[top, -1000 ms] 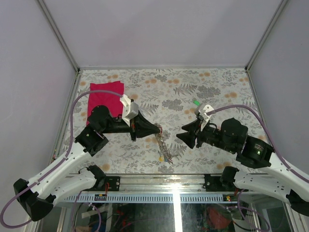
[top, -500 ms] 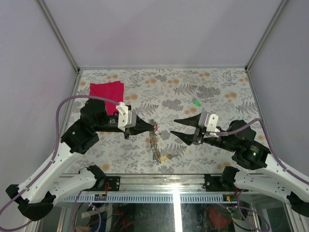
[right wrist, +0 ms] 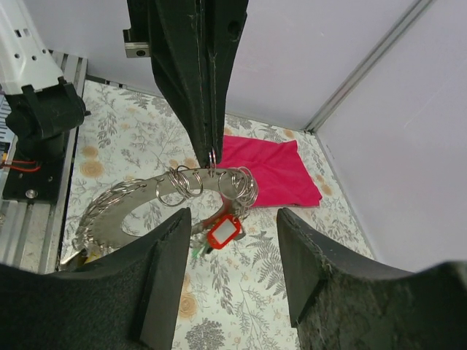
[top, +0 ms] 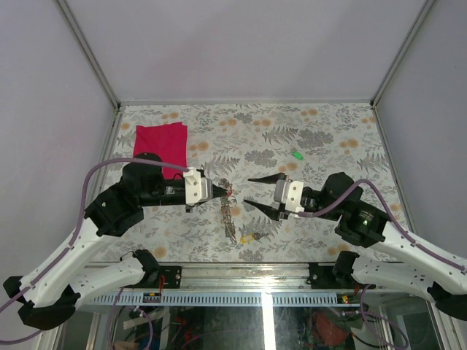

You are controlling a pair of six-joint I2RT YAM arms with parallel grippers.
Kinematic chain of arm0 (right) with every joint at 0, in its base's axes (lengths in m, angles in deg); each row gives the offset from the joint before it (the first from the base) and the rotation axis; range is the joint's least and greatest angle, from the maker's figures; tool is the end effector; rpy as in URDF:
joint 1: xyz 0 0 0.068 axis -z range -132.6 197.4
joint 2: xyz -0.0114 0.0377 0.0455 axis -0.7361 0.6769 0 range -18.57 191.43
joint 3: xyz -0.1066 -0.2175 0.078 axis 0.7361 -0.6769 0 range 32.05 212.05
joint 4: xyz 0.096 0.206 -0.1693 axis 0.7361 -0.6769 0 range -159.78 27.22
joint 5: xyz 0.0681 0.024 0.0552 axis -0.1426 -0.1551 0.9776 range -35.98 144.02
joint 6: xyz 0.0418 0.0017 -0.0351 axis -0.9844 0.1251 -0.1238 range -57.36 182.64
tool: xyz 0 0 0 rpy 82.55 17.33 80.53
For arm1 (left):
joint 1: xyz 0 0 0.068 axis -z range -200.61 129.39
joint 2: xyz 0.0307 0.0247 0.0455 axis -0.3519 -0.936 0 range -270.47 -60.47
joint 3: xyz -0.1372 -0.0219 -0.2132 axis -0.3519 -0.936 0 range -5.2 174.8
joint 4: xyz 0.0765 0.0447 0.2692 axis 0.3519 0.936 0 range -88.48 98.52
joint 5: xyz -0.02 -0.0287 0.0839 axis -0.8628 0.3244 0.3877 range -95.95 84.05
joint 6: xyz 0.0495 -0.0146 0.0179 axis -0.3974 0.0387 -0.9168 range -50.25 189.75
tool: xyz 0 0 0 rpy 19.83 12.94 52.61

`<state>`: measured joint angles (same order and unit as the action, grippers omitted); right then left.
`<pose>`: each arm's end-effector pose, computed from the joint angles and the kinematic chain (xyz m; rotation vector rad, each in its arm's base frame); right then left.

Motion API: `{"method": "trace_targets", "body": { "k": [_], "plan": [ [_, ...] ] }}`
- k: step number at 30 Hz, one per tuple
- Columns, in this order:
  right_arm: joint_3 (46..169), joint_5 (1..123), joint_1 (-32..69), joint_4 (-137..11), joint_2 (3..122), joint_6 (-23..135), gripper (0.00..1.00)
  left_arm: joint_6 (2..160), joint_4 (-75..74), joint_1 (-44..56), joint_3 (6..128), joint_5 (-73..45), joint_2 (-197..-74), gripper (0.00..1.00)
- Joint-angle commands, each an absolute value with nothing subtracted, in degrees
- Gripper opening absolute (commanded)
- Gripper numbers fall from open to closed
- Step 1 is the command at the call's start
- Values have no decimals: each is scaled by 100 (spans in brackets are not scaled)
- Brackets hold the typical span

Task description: Put the keys on the keyring

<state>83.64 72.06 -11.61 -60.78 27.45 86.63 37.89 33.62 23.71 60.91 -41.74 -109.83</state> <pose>0.1030 0.1935 0.3899 -1.1674 0.9197 0.7236 0.1282 -0.1551 0.4067 1.4538 1.1394 -0.7241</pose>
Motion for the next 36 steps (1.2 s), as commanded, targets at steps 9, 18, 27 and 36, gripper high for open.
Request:
{"method": "trace_targets", "body": {
  "k": [9,18,27,36],
  "plan": [
    [9047,7597,-1193,-6204,3156,9254,51,3387,3345,2973,6282,-2826,-10767,0],
    [9334,7748,-1198,-6369,3539,9049,42,3376,3370,3064,6309,-2802,-10773,0],
    [9551,7869,-1198,-6411,3950,9073,40,3367,3369,3064,6302,-2844,-10752,0],
    [9598,7914,-1193,-6416,4151,9054,38,3354,3369,3067,6292,-2873,-10724,0]
  ]
}}
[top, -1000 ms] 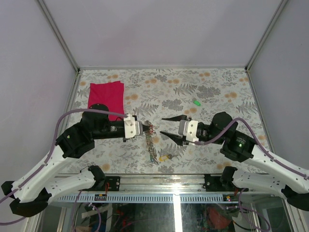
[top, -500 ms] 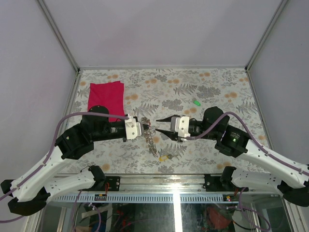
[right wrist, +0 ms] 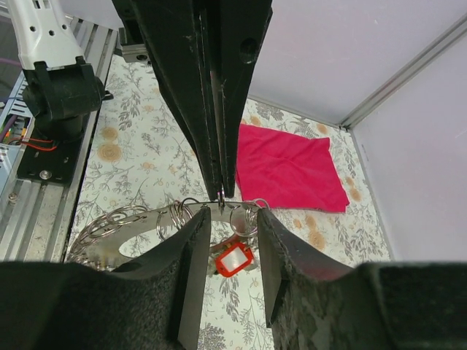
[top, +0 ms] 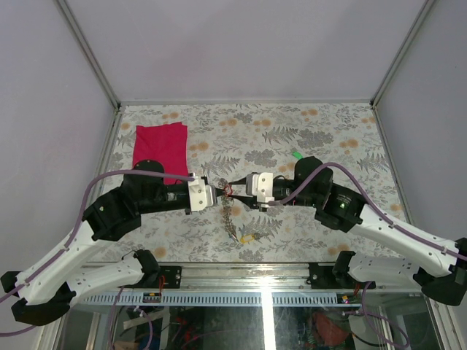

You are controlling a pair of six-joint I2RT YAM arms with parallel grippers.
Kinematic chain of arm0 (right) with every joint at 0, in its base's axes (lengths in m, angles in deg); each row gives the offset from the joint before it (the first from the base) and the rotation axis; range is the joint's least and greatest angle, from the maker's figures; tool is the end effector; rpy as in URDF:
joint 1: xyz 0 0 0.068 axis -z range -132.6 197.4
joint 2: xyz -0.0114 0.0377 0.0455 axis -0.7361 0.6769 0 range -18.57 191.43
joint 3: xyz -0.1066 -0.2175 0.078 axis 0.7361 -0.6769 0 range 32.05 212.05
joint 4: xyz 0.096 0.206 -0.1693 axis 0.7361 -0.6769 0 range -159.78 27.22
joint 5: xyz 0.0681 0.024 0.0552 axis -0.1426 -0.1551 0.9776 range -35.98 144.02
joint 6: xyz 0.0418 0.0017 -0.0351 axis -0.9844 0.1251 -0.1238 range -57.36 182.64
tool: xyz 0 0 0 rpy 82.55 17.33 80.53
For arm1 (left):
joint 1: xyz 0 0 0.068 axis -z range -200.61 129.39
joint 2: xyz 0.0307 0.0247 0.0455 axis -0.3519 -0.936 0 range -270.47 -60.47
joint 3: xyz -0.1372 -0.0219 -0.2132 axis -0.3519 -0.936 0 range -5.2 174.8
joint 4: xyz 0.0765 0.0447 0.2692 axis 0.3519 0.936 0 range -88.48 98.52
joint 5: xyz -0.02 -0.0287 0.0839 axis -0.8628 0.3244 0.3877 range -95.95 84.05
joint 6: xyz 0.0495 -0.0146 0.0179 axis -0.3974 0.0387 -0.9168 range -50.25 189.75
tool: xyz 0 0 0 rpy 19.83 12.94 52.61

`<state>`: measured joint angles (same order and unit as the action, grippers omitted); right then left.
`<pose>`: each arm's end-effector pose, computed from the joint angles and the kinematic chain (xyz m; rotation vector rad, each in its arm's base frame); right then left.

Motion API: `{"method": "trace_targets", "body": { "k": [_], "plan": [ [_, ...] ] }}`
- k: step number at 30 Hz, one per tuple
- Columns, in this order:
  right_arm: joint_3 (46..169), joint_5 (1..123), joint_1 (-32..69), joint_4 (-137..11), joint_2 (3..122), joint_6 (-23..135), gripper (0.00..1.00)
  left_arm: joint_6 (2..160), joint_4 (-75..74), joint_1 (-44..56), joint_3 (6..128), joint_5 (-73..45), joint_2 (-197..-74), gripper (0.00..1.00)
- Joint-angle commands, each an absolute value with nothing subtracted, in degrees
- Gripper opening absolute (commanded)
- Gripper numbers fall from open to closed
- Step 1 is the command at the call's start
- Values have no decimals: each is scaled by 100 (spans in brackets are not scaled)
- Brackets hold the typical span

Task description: Put the keys on the keyring

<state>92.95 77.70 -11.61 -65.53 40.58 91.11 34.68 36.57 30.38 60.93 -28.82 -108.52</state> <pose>0.1255 0.2375 0.3901 -1.3468 0.9299 0.7390 0.1121 -0.1611 0.4045 1.4729 1.1700 -0.5634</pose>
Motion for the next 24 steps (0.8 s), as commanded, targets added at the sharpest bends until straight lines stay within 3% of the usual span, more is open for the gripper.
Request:
{"method": "trace_targets", "body": {
  "k": [1,19,24],
  "plan": [
    [9600,7928,-1201,-6416,4165,9055,38,3355,3369,3064,6292,-2877,-10728,0],
    [9710,8075,-1193,-6360,4427,9020,28,3345,3369,3070,6277,-2898,-10675,0],
    [9712,8173,-1197,-6333,4444,8958,16,3353,3370,3064,6261,-2874,-10669,0]
  ]
}}
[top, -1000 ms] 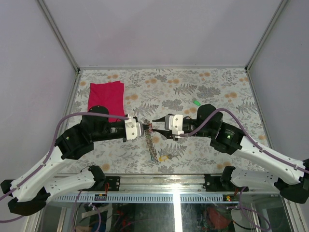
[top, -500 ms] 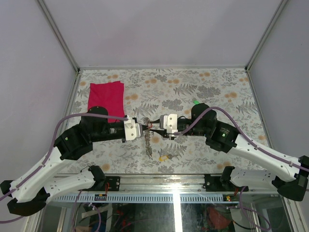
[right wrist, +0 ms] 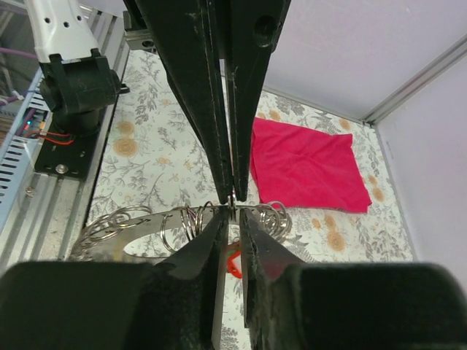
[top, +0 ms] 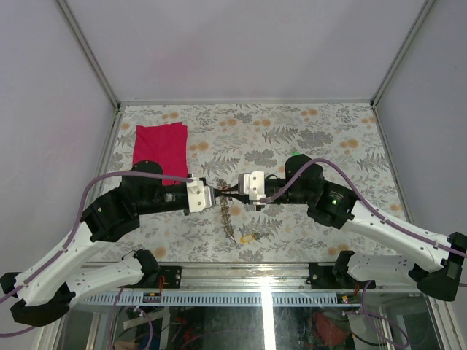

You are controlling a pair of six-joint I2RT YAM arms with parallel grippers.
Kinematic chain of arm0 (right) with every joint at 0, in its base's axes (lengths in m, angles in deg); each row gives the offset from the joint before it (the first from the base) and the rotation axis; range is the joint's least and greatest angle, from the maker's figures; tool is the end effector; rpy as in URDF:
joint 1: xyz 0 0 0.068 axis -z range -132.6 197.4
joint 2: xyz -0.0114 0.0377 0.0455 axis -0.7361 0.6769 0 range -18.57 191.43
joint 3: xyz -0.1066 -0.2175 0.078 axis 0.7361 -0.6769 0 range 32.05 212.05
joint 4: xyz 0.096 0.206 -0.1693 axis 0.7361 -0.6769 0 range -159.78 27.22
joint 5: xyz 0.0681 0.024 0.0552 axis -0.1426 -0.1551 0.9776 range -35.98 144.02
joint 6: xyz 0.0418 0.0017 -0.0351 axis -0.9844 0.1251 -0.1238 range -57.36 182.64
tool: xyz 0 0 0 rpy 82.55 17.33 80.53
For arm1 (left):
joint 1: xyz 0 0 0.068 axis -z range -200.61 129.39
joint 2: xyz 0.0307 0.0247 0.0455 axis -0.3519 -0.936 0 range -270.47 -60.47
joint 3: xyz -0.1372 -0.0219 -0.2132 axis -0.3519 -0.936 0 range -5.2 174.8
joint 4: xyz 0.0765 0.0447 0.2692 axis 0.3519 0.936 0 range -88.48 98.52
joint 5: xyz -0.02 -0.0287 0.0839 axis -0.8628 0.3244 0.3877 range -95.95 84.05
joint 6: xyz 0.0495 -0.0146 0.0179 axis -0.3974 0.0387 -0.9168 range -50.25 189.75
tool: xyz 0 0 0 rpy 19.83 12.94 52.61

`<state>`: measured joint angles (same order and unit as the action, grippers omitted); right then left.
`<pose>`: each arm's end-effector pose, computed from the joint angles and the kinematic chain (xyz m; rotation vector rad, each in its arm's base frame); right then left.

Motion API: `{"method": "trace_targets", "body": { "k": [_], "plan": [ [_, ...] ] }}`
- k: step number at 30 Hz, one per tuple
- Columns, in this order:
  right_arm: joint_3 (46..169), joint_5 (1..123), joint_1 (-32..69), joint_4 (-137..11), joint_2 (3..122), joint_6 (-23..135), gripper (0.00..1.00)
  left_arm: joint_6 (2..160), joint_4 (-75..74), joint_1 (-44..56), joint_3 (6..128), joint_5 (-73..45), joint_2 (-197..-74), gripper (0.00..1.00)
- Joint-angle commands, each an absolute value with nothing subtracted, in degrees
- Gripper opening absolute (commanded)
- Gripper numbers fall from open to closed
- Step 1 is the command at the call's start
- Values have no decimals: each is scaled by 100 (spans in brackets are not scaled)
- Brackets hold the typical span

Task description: Put the keys on the keyring

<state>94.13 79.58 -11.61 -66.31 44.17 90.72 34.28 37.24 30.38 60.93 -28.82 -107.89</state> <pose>0.1324 0.2511 0.3804 -1.3957 0.9611 0.7734 0.1099 -0.1583 0.4052 1.4769 1.1650 -0.5587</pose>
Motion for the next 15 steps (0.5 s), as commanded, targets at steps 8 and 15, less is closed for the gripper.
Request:
{"method": "trace_targets", "body": {
  "k": [8,15],
  "plan": [
    [9607,8238,-1194,-6203,4311,8878,0,3354,3360,3073,6245,-2849,-10679,0],
    [9523,8161,-1197,-6146,4155,8855,0,3336,3314,3065,6212,-2815,-10636,3]
  ]
}}
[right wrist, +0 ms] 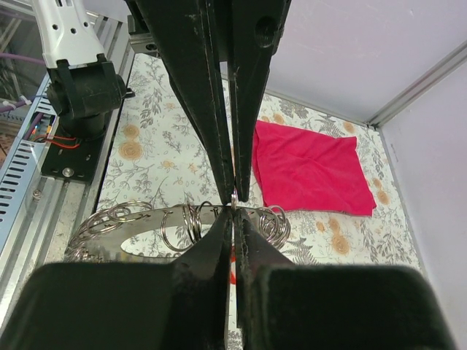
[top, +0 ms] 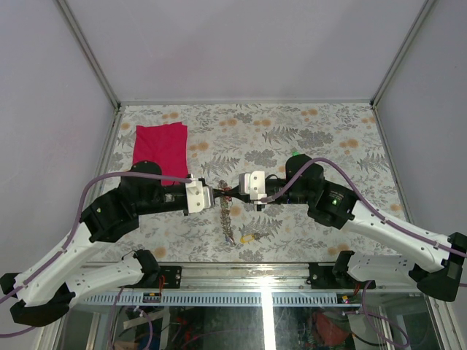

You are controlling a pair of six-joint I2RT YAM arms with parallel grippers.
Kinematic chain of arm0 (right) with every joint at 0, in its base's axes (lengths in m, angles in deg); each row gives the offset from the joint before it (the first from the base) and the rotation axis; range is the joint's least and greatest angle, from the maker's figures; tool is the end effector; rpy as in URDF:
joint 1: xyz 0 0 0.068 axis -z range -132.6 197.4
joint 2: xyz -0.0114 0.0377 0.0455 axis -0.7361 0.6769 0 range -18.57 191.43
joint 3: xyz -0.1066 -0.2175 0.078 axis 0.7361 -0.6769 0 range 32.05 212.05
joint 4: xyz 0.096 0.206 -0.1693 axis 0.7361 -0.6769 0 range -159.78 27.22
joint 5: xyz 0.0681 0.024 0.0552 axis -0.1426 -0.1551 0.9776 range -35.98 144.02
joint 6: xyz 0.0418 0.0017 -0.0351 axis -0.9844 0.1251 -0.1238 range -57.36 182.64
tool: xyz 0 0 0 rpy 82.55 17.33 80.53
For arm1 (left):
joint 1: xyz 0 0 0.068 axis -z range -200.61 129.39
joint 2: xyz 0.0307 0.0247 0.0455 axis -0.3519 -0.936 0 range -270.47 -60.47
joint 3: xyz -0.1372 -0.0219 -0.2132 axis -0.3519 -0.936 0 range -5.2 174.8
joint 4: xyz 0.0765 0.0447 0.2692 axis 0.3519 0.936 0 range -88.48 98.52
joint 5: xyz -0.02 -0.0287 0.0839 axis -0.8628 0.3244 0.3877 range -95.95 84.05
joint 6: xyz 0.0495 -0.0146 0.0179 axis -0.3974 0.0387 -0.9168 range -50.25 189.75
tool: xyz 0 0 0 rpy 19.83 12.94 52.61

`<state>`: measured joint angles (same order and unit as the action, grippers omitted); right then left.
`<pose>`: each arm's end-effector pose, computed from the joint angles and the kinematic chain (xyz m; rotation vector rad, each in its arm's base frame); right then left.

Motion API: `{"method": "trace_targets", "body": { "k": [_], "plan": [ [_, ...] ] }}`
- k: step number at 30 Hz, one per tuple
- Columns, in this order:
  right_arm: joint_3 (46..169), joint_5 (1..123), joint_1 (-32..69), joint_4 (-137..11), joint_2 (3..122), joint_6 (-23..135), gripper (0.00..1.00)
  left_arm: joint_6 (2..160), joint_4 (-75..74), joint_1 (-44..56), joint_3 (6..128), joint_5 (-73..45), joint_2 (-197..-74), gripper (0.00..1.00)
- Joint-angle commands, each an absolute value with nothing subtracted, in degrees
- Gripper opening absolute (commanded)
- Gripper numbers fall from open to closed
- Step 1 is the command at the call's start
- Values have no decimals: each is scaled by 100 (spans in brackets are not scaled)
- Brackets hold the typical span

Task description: Put the keys on the keyring

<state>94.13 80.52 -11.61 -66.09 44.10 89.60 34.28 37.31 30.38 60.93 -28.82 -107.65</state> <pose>0.1316 0.2509 0.3811 -1.3939 0.9620 0.8008 0.1091 -0.1573 0.4058 1.4752 1.1626 -0.5584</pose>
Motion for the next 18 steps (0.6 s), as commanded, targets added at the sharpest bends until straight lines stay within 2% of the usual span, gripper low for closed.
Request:
{"method": "trace_targets", "body": {
  "k": [1,10,18],
  "plan": [
    [9506,8150,-1199,-6122,4123,8853,0,3336,3316,3064,6203,-2798,-10631,4],
    [9480,8109,-1200,-6105,4035,8833,0,3347,3290,3063,6163,-2757,-10636,17],
    [9471,8148,-1194,-6000,4014,8787,0,3355,3281,3063,6149,-2775,-10692,18]
  ]
}}
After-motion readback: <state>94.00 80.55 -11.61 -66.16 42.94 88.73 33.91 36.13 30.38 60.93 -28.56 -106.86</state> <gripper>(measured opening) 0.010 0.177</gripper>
